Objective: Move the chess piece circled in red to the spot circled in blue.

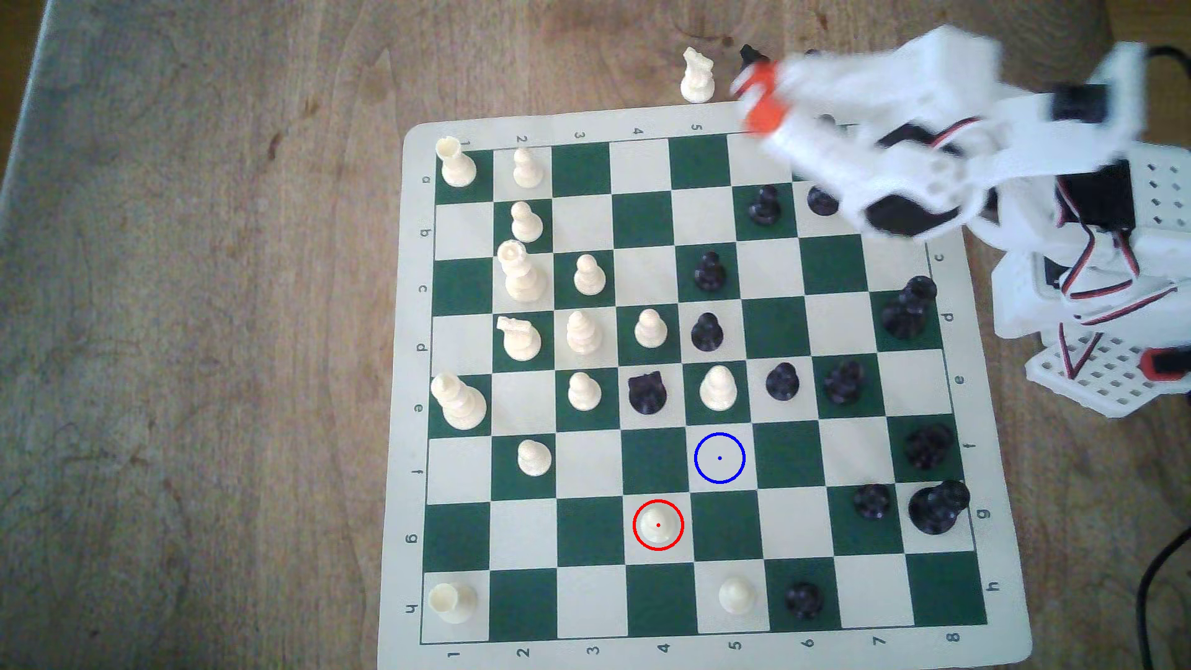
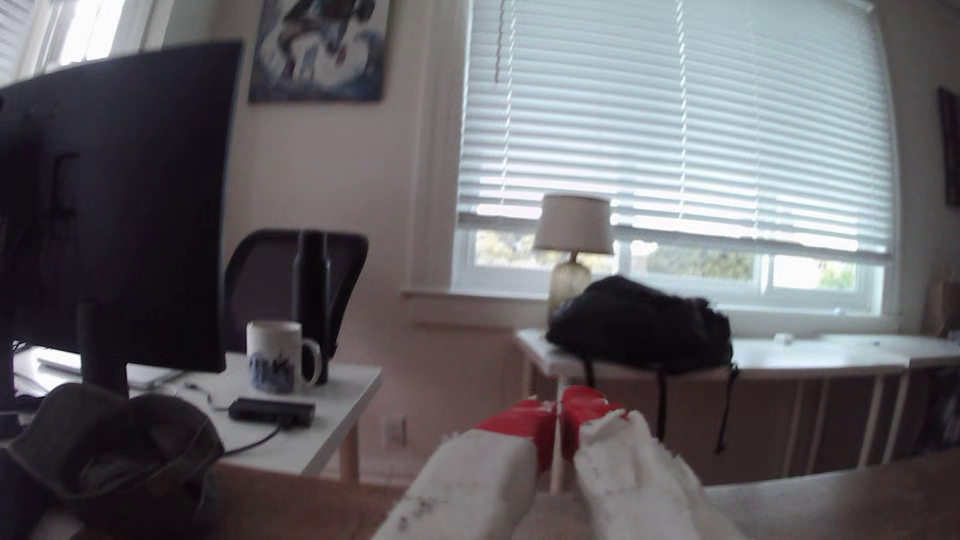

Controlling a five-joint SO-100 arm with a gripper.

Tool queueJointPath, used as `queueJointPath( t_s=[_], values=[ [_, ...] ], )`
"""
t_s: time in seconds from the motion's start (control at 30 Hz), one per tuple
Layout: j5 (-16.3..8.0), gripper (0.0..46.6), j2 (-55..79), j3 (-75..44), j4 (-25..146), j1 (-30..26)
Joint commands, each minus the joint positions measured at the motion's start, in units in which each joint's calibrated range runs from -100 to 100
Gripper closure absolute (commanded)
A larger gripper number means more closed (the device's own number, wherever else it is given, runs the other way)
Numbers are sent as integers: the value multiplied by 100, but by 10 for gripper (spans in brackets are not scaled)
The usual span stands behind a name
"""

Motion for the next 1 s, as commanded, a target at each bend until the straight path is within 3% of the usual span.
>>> queueJointPath(
  t_s=[0.0,0.13,0.3,0.4,0.53,0.87,0.97],
  values=[
    [-15,464,295,-1771,2664,-572],
    [-44,464,830,-2460,3876,-1260],
    [-396,464,2485,-3312,4351,-1542],
    [-474,453,3207,-3593,4383,-1644],
    [-625,362,4064,-4010,4383,-1894],
    [-469,362,5923,-4545,4252,-2222],
    [-474,335,6271,-4636,4113,-2254]
  ],
)
